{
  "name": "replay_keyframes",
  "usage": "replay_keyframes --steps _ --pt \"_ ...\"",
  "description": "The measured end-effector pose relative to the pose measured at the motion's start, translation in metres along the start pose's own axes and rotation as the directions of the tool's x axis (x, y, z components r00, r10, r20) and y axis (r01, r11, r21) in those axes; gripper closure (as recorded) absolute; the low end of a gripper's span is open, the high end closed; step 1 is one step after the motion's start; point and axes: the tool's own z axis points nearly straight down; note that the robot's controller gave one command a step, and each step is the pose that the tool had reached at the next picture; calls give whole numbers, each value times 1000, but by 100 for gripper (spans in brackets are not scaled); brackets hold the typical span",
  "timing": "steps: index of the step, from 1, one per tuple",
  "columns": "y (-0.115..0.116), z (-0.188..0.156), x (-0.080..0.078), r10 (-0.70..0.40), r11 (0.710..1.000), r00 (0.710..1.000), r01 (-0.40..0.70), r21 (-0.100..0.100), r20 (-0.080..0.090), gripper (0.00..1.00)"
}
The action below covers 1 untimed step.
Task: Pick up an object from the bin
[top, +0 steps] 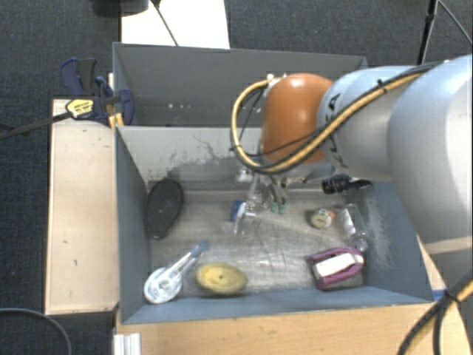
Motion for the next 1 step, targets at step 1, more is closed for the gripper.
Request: replay_keyframes --steps 1 --pt "-24 38 -8 -8 1000 1000 8 -3 4 0"
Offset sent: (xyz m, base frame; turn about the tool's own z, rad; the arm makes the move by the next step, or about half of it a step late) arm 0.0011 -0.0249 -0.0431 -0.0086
